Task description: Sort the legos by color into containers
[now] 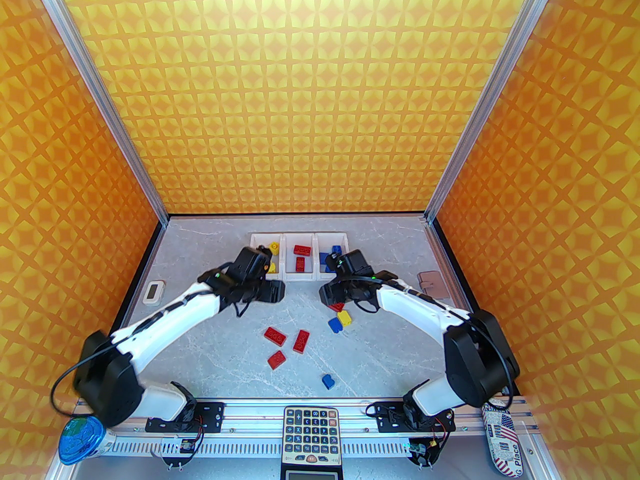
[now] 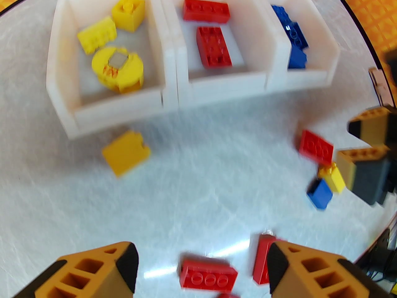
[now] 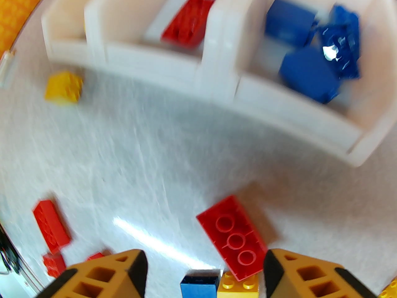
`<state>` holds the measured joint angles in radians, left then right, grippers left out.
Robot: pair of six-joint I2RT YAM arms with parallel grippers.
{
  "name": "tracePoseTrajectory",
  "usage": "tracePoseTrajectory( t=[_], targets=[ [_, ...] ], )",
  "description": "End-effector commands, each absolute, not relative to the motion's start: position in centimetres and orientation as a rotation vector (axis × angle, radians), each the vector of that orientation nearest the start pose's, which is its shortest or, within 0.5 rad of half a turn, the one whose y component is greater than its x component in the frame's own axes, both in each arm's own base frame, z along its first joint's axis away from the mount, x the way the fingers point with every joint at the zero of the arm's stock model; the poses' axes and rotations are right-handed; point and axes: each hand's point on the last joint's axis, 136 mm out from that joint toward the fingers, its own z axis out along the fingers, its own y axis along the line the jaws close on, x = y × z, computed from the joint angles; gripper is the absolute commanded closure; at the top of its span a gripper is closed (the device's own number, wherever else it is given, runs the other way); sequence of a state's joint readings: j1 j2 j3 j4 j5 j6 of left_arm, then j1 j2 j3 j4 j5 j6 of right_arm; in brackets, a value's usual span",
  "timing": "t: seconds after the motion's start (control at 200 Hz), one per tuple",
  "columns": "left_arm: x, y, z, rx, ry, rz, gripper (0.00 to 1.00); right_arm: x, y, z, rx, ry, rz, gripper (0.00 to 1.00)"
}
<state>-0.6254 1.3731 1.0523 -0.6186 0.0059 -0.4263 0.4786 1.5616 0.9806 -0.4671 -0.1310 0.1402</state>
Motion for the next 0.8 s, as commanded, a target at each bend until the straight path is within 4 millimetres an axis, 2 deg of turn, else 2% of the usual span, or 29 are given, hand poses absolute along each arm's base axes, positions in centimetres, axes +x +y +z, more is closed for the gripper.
tracePoseTrajectory(
  t=[0.0, 0.24, 0.465, 0.795],
  targets=[
    [28.6, -21.5, 15.5, 0.223, 2.527, -0.487, 0.27, 31.8, 18.5, 6.2, -0.501, 2.672, 0.320, 0.29],
    [28.4, -21.1, 15.6, 0.197, 2.513, -0.492, 0.27, 32.2, 18.1, 4.4, -0.507, 2.719, 0.247, 0.29],
    [28.4, -21.1, 15.8, 0.200, 2.512, -0.490, 0.28, 32.6, 17.8, 3.5, -0.495, 2.735, 0.202, 0.31],
    [28.3, -20.8, 16.1, 0.183, 2.507, -0.483, 0.30, 33.2, 18.0, 2.8, -0.500, 2.753, 0.186, 0.47]
  ],
)
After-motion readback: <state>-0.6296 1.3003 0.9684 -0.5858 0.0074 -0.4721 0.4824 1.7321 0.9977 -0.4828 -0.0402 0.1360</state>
